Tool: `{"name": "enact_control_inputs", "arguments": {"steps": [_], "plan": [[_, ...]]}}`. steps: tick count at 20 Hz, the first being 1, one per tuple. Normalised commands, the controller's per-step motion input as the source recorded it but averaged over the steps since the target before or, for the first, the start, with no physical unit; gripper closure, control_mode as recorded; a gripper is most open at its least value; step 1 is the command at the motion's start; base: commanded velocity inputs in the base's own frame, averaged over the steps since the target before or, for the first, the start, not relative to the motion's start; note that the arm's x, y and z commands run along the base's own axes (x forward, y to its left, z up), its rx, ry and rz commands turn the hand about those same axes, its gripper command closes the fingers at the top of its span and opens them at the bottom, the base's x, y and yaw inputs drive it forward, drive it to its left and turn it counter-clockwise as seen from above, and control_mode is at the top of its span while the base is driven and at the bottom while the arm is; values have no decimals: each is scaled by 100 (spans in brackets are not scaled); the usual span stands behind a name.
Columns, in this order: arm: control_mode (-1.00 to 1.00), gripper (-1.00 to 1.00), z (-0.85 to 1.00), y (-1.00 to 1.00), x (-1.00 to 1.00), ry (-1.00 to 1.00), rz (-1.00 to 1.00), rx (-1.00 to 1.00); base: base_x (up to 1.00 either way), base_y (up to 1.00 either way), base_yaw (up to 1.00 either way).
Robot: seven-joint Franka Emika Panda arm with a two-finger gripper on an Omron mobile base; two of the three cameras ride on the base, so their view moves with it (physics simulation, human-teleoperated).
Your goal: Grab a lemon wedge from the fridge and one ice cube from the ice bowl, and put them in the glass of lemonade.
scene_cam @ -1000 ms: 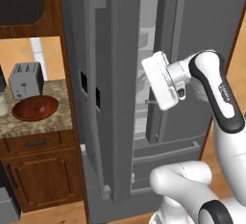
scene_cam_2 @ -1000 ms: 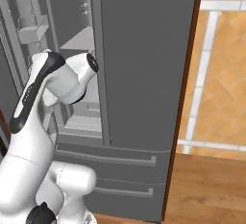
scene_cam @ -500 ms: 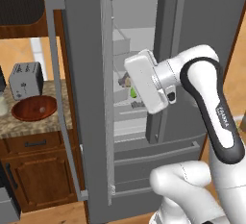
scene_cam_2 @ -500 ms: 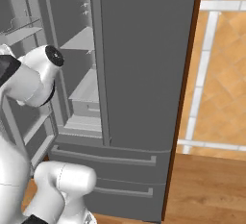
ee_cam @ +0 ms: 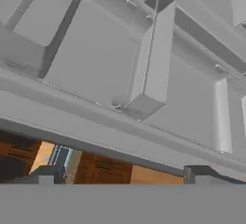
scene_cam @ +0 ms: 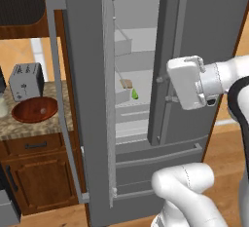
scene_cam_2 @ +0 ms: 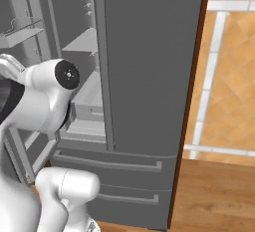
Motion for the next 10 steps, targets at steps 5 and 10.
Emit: {"name": "enact_control_inputs", "arguments": {"steps": [5,10], "plan": [[-100,-100,-3,-100,-1,-25,-3,-34,0,0,0],[-100,-100,0,-100,0,-16,-4,-40,0,0,0]]}}
